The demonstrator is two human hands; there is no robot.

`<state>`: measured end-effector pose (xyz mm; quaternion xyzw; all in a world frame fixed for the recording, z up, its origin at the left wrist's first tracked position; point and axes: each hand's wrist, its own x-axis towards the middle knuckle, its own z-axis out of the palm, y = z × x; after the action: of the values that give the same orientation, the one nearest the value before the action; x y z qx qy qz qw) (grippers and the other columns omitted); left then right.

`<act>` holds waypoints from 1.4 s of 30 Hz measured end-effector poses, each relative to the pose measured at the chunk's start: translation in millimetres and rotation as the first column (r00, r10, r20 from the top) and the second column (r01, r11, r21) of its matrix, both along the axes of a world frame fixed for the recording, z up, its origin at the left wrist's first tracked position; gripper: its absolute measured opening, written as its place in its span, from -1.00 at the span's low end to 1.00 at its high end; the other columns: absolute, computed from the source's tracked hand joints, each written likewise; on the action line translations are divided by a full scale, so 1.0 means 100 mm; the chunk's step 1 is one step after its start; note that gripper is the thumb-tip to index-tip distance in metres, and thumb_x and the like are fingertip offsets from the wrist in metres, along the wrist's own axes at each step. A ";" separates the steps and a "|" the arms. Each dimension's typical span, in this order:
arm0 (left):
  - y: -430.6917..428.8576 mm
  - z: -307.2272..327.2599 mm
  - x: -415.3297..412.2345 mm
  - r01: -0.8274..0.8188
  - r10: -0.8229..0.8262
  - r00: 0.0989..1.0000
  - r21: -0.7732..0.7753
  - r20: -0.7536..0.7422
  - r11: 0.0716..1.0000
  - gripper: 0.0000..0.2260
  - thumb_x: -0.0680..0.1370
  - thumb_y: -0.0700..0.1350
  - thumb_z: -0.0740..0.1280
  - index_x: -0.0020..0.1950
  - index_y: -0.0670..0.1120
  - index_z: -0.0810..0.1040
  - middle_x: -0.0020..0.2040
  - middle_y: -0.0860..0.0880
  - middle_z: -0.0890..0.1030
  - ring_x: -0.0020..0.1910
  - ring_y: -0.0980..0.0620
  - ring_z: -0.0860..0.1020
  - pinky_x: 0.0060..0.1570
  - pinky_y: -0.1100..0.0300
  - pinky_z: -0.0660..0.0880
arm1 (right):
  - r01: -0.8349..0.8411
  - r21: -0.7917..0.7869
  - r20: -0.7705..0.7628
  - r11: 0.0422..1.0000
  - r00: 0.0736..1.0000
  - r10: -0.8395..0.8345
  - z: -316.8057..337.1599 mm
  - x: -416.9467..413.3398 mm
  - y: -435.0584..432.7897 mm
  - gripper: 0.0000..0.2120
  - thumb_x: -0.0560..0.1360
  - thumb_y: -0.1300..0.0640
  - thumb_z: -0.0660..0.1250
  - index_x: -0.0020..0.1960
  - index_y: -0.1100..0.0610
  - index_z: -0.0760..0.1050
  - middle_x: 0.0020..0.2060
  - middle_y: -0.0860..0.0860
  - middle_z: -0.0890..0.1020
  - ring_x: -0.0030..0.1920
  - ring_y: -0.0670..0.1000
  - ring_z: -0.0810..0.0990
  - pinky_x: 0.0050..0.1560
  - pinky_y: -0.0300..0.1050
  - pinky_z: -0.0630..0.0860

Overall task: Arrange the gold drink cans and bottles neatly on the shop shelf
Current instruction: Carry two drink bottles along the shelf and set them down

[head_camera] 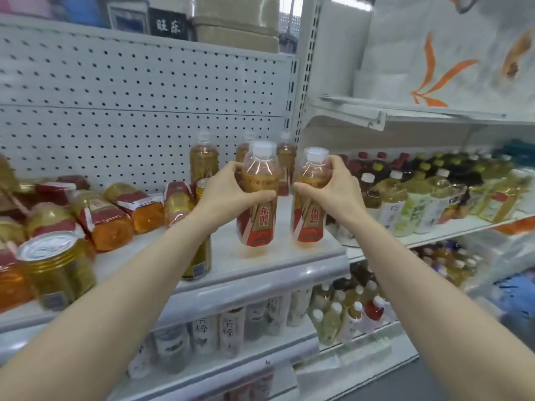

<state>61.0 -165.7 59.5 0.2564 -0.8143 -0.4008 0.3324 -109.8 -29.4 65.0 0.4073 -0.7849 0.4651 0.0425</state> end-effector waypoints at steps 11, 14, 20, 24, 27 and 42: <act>0.05 -0.10 -0.11 -0.157 0.157 0.985 -0.003 0.075 0.988 -0.42 0.31 0.11 0.59 0.19 0.08 0.38 -0.03 0.22 0.54 -0.05 0.29 0.53 -0.16 0.33 0.51 | -0.164 0.031 0.018 0.986 0.986 0.163 -0.11 -0.45 -0.50 -0.34 0.35 -0.05 0.57 0.32 0.03 0.34 0.16 -0.01 0.60 0.13 0.03 0.60 0.18 0.09 0.58; 0.07 -0.09 -0.16 -0.170 0.170 0.982 -0.012 0.085 0.985 -0.42 0.31 0.11 0.59 0.21 0.08 0.39 0.00 0.19 0.57 -0.04 0.28 0.54 -0.12 0.31 0.53 | -0.206 0.018 0.010 0.978 0.979 0.206 -0.10 -0.49 -0.59 -0.28 0.38 0.01 0.57 0.40 0.02 0.27 0.20 0.01 0.59 0.18 0.05 0.60 0.21 0.07 0.57; 0.14 -0.15 -0.33 -0.161 0.159 0.984 0.020 0.076 0.987 -0.40 0.33 0.11 0.58 0.26 0.03 0.40 0.09 0.11 0.59 0.06 0.14 0.58 0.06 0.11 0.60 | -0.263 0.019 -0.124 0.965 0.957 0.263 0.10 -0.58 -0.60 -0.29 0.50 -0.07 0.42 0.54 -0.09 0.15 0.27 -0.01 0.54 0.16 0.00 0.52 0.15 -0.03 0.51; 0.20 -0.20 -0.40 -0.173 0.170 0.983 0.039 0.069 0.984 -0.37 0.35 0.11 0.56 0.31 0.01 0.39 0.14 0.09 0.57 0.09 0.11 0.57 0.08 0.12 0.58 | -0.273 0.094 -0.236 0.957 0.928 0.288 0.18 -0.66 -0.59 -0.54 0.54 -0.01 0.39 0.41 0.00 0.40 0.21 -0.04 0.54 -0.01 -0.10 0.49 -0.19 -0.41 0.29; 0.24 -0.20 -0.40 -0.181 0.178 0.982 0.047 0.065 0.982 -0.36 0.35 0.11 0.56 0.33 0.00 0.38 0.17 0.08 0.56 0.11 0.10 0.56 0.10 0.09 0.58 | -0.278 0.065 -0.233 0.958 0.930 0.285 0.15 -0.68 -0.62 -0.55 0.55 0.01 0.40 0.40 0.02 0.41 0.21 0.00 0.57 0.03 -0.06 0.53 -0.07 -0.28 0.41; 0.34 -0.17 -0.32 -0.254 0.305 0.930 -0.239 0.207 0.937 -0.41 0.38 0.12 0.54 0.32 -0.01 0.43 0.17 0.07 0.57 0.11 0.06 0.53 0.05 0.13 0.55 | -0.232 0.135 -0.306 0.963 0.915 0.263 0.15 -0.64 -0.63 -0.56 0.58 -0.03 0.33 0.42 0.02 0.37 0.27 0.07 0.52 0.16 0.04 0.51 0.15 0.00 0.44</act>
<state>29.3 -132.0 42.4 0.3807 -0.8410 -0.2275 0.3101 -173.8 -92.3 80.2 0.5753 -0.7309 0.3557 0.0910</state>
